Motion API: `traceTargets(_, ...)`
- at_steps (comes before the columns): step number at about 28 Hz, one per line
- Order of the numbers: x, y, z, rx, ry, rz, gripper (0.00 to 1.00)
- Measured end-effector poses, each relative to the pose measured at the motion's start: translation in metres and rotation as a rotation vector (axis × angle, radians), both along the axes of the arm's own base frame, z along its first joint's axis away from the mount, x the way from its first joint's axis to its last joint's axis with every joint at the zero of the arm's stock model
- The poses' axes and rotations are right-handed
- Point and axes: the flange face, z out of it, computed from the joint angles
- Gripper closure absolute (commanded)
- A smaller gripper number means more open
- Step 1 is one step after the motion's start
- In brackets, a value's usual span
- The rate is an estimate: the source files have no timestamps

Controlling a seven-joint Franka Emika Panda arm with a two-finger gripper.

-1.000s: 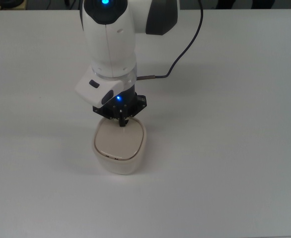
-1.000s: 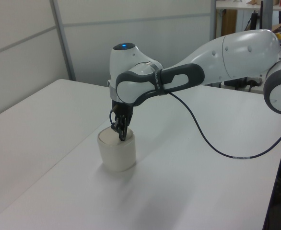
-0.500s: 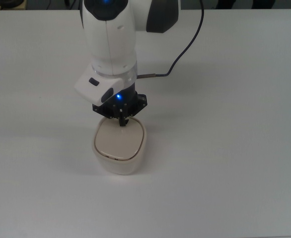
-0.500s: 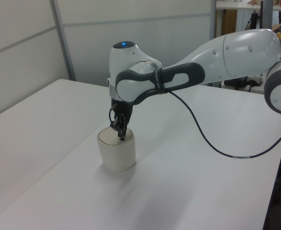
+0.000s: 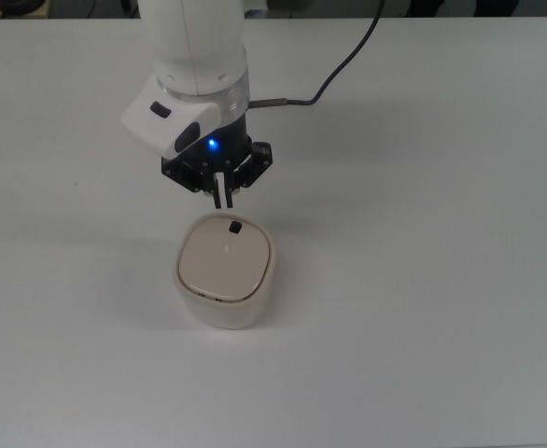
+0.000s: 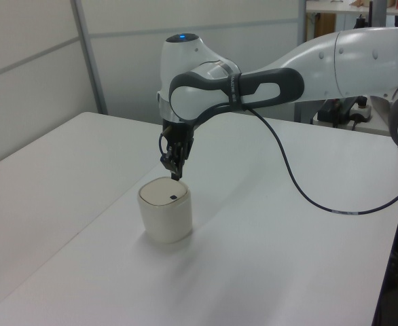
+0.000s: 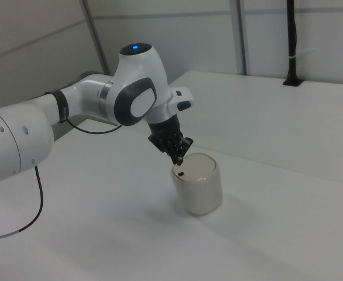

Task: Close the trash can

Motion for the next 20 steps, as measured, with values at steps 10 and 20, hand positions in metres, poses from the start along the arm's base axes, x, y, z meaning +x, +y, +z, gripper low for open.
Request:
traceTargets(10, -0.011, -0.003, -0.002, -0.047, 0.101, 0.012, 0.00)
traceTargets(20, -0.013, 0.000, -0.001, -0.047, 0.117, 0.018, 0.00)
